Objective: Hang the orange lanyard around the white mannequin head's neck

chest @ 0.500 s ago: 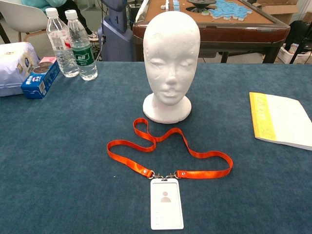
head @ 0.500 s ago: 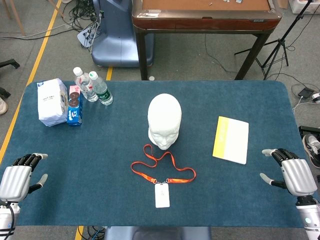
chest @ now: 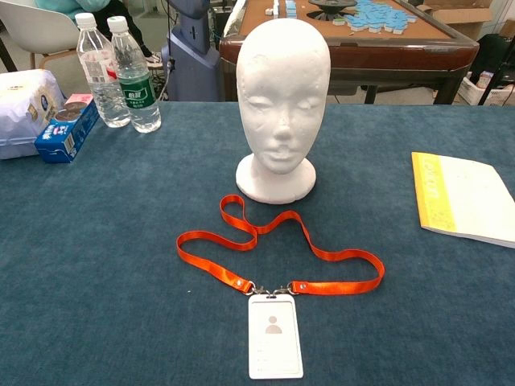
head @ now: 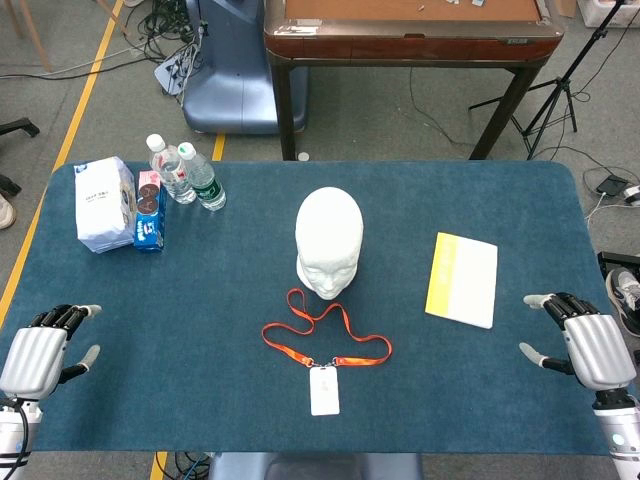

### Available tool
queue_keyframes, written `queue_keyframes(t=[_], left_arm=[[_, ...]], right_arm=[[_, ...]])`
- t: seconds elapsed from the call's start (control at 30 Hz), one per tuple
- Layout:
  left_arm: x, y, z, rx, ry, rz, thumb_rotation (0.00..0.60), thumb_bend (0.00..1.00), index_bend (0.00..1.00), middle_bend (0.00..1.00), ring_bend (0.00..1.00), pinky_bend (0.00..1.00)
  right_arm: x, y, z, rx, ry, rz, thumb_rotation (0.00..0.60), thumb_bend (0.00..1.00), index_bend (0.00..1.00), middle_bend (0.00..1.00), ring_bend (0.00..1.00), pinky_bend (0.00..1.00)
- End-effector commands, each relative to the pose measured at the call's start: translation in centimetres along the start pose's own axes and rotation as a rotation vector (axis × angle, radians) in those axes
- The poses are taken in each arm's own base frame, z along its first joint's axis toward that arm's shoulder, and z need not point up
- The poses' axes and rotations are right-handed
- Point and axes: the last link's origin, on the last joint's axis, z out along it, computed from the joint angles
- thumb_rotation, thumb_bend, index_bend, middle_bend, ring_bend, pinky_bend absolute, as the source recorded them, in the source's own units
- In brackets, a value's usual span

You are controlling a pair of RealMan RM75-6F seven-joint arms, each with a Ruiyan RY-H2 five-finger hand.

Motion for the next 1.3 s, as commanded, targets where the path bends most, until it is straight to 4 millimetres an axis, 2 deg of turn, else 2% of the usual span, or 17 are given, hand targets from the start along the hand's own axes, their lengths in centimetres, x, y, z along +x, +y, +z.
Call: queue_keyframes(t=[0.03,0.2,0.27,0.47,0.6,0.7,0.87,1.2,1.3], left_arm=[[0.3,0.0,0.4,-0.022,0.000,0.004,0.600,0.26,0.31,0.43,0.39,0.41],[0.8,0.3,1.2,-0.073,-0.020,0.014,0.600,0.26,0.31,0.45,0.42,0.45],[1.0,0.5,1.6,-0.103,-0.031,0.025,0.600,0.26,0.31,0.48,0.45,0.50],[1.4,2.1,3.7,-0.239,-0.170,0.032,0.600,0.26,0.26,0.71,0.69,0.75],[1.3,3.6,5.5,-0.323,-0.261,0.050,0.600,0.27,0.23,0.84,0.80,0.86],[0.8,4.7,6.8,-0.373,-0.311,0.071,0.600,0.35,0.23,0.91,0.88,0.91],[-0.3,6.3,8.4,-0.415,-0.419,0.108,0.600,0.45,0.23,1.00,0.99,0.93],[-3.2,10.3,10.8,-0.545,-0.500,0.193,0.600,0.57,0.18,0.99,0.98,0.91],[-4.0,11.9,11.3,-0.594,-0.517,0.213,0.600,0.57,0.18,0.98,0.98,0.91]], right_arm=[[0.4,-0.2,0.3,0.013,0.010,0.001,0.600,0.17,0.31,0.39,0.29,0.39],[1.5,-0.6,1.1,0.040,0.030,-0.006,0.600,0.17,0.31,0.39,0.29,0.39],[1.9,-0.8,1.5,0.049,0.037,-0.008,0.600,0.17,0.31,0.39,0.29,0.39],[2.9,-1.5,2.3,0.070,0.046,-0.015,0.600,0.18,0.31,0.40,0.32,0.39],[3.0,-1.9,2.7,0.081,0.045,-0.022,0.600,0.21,0.31,0.42,0.36,0.41],[2.8,-2.4,2.8,0.101,0.031,-0.022,0.600,0.25,0.31,0.44,0.39,0.42],[2.6,-3.4,3.0,0.143,0.009,-0.018,0.600,0.26,0.31,0.46,0.43,0.44],[1.9,-4.3,3.6,0.182,-0.026,-0.026,0.600,0.31,0.31,0.49,0.49,0.47],[1.7,-4.6,3.9,0.190,-0.034,-0.025,0.600,0.32,0.31,0.50,0.50,0.48]])
